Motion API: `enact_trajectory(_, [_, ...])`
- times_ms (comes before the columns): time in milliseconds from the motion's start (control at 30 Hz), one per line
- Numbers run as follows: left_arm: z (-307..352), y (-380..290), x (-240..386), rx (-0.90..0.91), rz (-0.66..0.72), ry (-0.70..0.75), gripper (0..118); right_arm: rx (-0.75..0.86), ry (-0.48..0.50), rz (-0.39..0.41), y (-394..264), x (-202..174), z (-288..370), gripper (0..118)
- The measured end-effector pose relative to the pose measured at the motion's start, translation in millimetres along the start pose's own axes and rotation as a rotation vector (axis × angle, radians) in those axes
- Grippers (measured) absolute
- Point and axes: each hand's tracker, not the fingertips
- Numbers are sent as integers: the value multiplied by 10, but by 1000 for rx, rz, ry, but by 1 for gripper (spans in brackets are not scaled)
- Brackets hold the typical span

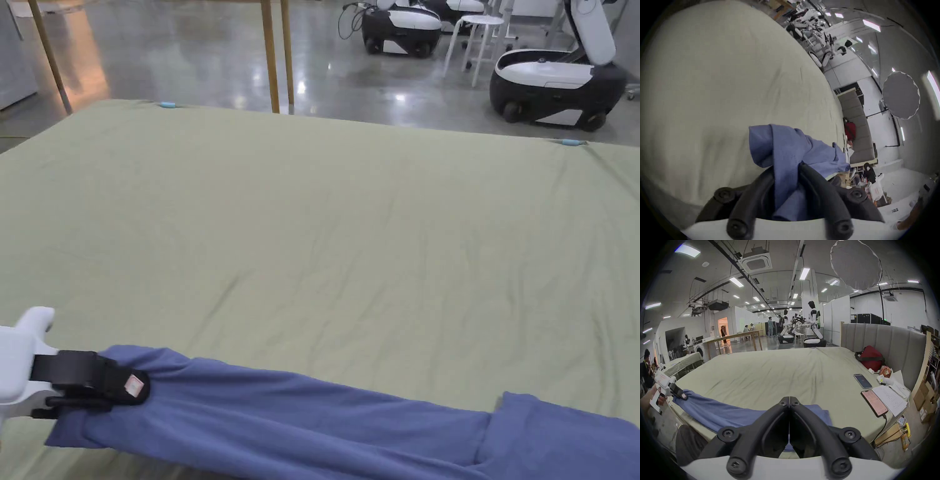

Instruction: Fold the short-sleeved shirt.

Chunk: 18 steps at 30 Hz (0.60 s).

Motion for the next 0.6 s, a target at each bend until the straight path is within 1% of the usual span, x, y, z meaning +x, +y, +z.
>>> enact_trajectory(67, [219,-13,100,30,-8,17,6,5,-2,1,-10,28,6,1])
enact_trajectory(100, [271,-27,190,41,-45,50,6,5,0,1,-6,43,1,1])
enact_trajectory(133, [283,-55,315,35,-67,74,7,5,4,2,-7,65,-13,1])
enact_trajectory(233, [210,-120,715,14,-111,64,6,25,-13,18,12,82,-43,1])
enact_trajectory(333, [-29,-159,1174,-3,-171,73,6,39,-25,20,52,102,-33,1])
enact_trajectory(367, [-147,-176,1336,-9,-173,79,6,42,-27,17,65,111,-17,1])
enact_trajectory(433, [-405,-201,1597,-67,-207,86,6,42,-21,15,74,132,13,1])
enact_trajectory(533, [-867,-312,1912,-120,-270,105,6,38,-23,17,48,163,51,1])
enact_trajectory(600, [-1178,-391,2040,-156,-286,105,6,27,-22,4,24,190,63,1])
